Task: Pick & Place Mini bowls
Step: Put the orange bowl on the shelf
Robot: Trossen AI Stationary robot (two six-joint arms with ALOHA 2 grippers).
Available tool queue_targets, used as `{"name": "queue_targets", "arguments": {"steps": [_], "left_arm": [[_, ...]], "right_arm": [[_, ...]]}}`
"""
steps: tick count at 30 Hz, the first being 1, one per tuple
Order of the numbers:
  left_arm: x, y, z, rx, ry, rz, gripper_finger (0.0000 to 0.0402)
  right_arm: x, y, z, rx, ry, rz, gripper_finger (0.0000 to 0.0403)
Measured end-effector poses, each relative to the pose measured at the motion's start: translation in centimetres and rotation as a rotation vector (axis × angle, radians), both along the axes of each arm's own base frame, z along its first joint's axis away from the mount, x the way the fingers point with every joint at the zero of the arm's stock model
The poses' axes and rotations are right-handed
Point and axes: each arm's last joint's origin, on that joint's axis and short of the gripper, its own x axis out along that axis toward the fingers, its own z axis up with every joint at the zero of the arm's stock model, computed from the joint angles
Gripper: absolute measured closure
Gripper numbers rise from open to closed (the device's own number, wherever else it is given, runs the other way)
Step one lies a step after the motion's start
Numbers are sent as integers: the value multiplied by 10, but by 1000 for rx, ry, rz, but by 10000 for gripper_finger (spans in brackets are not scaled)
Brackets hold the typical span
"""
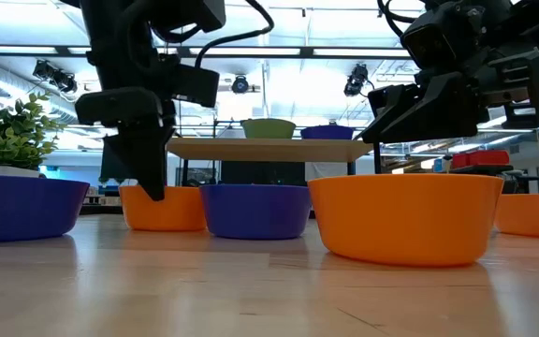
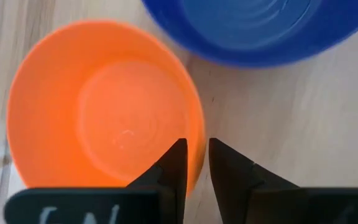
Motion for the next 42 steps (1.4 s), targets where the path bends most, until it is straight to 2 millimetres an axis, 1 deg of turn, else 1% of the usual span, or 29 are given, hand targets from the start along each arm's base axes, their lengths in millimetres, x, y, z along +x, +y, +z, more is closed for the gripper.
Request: {"name": "queue_targets", "arguments": {"steps": [4,8,10,12,14,17,20,23,25,27,30,33,37,40,42], "left_arm": [[0,0,0,-3,0,0,353],[0,0,0,-3,1,0,389],[0,-1,2,-9,6,-3,393],[3,-4,10,-17,10,-9,392],[6,-6,22,-18,15,-9,393],[13,-9,51,-16,16,-9,396],[21,-9,87,25,-27,-14,395],[28,-2,126,91,-90,-31,397],[32,8,149,140,-129,-29,397],[33,23,169,187,-146,-21,397],[35,55,185,224,-131,-3,396],[36,92,188,245,-88,12,396],[34,139,179,202,-33,39,396],[28,168,173,174,-1,81,396],[23,184,170,164,11,116,396]], "right_arm": [[0,0,0,0,0,0,280],[0,0,0,-3,-1,1,280],[0,0,0,-3,-1,1,280],[0,0,0,-3,-2,1,280],[0,0,0,-3,-2,1,280],[0,0,0,-10,-5,5,280],[0,0,0,-12,-5,6,280],[0,0,0,-12,-6,6,280],[0,0,0,-12,-6,6,280],[0,0,0,-12,-5,6,280],[0,0,0,-12,-5,6,280],[0,0,0,-12,-5,6,280],[0,0,0,-12,-5,6,280],[0,0,0,-16,-2,8,280],[0,0,-1,-20,3,9,280]]}}
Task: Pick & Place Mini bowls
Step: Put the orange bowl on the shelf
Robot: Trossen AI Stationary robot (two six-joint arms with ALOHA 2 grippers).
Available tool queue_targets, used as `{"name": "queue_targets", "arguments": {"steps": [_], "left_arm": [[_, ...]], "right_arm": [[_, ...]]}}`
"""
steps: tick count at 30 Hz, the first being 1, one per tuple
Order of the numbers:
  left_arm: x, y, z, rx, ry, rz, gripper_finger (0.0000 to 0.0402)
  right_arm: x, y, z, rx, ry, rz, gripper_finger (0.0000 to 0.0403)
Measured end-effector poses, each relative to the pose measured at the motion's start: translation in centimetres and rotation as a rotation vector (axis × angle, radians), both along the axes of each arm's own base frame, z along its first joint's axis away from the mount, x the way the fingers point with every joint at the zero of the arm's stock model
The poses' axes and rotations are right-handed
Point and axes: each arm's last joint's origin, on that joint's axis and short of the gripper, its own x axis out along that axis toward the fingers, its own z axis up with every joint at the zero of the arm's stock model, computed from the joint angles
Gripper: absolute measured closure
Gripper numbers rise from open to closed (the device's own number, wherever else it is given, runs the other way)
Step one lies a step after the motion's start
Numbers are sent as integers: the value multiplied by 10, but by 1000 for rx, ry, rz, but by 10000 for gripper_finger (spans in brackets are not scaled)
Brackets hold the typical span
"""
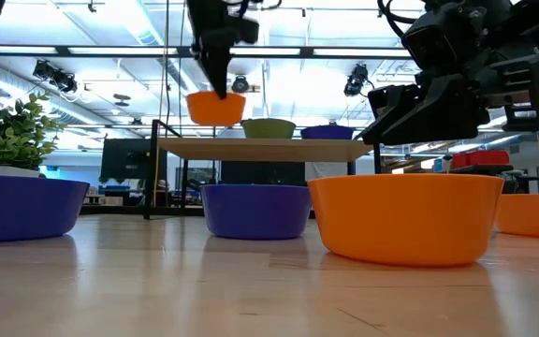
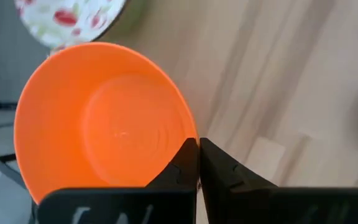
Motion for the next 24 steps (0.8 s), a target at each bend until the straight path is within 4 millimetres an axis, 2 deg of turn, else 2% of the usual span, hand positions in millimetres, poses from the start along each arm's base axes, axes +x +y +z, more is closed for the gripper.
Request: {"name": "queue_targets", "arguments": {"steps": [5,11,17,24], "left_arm": [[-10,30,0,-27,-10,80,395],[-19,52,-1,-71,-30,112,388],[-22,63,1,-61,-60,141,385],[-20,67,2,-55,-92,122,384]], "right_arm": [[0,0,0,-1,0,1,280],[0,0,0,-9,-5,5,280],[0,0,0,-16,-7,9,280],[0,0,0,-16,-7,9,280]]}}
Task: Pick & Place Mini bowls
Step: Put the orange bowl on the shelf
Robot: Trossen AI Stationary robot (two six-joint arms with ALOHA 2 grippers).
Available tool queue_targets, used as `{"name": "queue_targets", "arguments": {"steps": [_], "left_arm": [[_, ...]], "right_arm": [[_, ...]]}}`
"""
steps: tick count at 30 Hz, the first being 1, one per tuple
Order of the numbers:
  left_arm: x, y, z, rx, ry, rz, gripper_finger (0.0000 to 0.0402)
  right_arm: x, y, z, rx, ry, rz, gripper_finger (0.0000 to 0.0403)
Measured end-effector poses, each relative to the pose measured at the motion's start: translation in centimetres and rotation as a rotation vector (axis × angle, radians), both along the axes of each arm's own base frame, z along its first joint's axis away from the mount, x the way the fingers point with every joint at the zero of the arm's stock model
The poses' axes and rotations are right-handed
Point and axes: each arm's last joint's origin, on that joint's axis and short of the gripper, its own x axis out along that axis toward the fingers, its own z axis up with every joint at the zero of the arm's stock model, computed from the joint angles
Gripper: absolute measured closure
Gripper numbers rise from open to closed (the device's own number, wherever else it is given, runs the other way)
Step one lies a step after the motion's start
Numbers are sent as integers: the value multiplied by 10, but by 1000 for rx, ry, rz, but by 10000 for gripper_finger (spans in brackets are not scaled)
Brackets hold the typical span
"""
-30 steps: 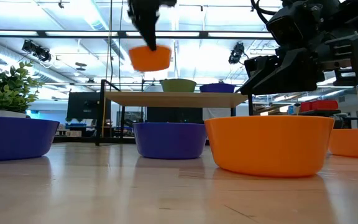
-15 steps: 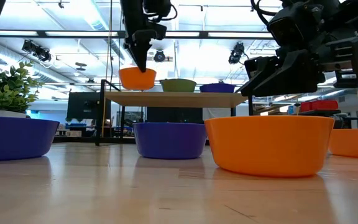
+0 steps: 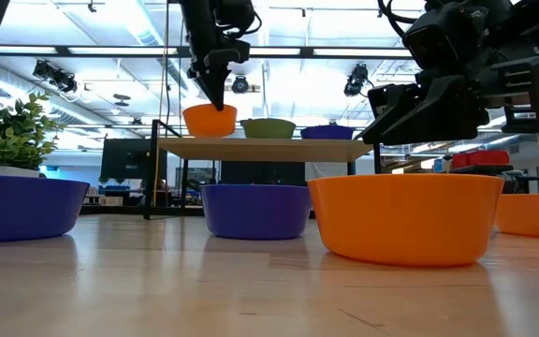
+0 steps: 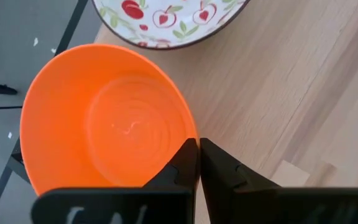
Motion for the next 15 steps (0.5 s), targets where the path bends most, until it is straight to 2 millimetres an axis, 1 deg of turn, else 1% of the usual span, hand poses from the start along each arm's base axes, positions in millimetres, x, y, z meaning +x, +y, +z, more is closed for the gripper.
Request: {"name": "queue_targets", "arguments": {"steps": [4,6,12,15], "left_arm": [[0,1,0,2,-6,4,384],[4,3,-3,3,-10,5,384],[14,11,-22,-27,40,6,383],[17,13,-28,-27,64,-12,383]], "right_arm": [[0,0,0,0,0,0,280],[0,0,0,0,0,0,280],[0,0,0,0,0,0,280],[0,0,0,-1,0,0,280]]}}
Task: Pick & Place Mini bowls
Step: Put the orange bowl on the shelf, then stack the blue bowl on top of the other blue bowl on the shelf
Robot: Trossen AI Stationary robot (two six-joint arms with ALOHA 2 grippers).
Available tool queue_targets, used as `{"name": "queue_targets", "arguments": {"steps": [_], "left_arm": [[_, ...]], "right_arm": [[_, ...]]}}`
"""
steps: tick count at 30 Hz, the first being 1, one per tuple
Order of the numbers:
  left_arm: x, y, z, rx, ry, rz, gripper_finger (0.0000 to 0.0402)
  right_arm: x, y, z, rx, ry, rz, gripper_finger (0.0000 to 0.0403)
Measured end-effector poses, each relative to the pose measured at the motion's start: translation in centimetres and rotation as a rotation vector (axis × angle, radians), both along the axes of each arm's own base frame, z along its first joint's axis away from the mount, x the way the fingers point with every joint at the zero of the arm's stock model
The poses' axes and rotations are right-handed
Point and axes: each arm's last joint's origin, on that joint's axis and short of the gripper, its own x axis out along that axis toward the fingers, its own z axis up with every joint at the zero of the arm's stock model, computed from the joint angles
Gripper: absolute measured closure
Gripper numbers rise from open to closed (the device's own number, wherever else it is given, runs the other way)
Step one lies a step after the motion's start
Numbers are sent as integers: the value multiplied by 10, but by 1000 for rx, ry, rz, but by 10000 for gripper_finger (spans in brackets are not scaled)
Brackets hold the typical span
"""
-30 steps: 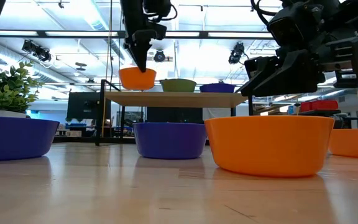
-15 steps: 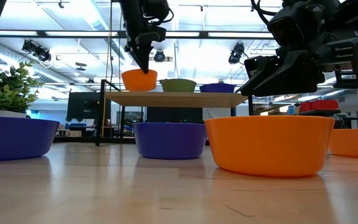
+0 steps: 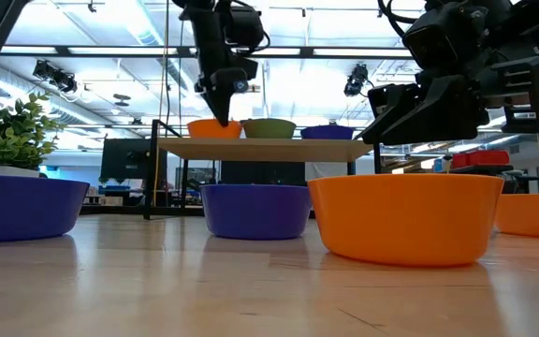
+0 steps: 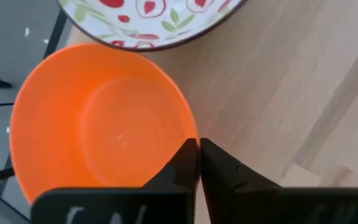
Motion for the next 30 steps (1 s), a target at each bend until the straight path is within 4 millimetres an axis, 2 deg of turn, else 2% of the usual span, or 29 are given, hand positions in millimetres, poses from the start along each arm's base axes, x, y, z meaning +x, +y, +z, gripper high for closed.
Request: {"name": "queue_targets", "arguments": {"steps": [7,15,20,24,30], "left_arm": [[0,3,-2,76,47,26,359],[2,4,-1,99,33,32,268],[5,2,10,122,-3,34,227],[10,-8,25,139,-45,10,217],[12,-45,47,153,-94,-68,216]], "right_arm": [[0,0,0,-6,-2,3,280],[0,0,0,-11,-3,6,280],[0,0,0,-16,-5,9,280],[0,0,0,-27,-8,14,280],[0,0,-1,-34,-4,18,280]]}}
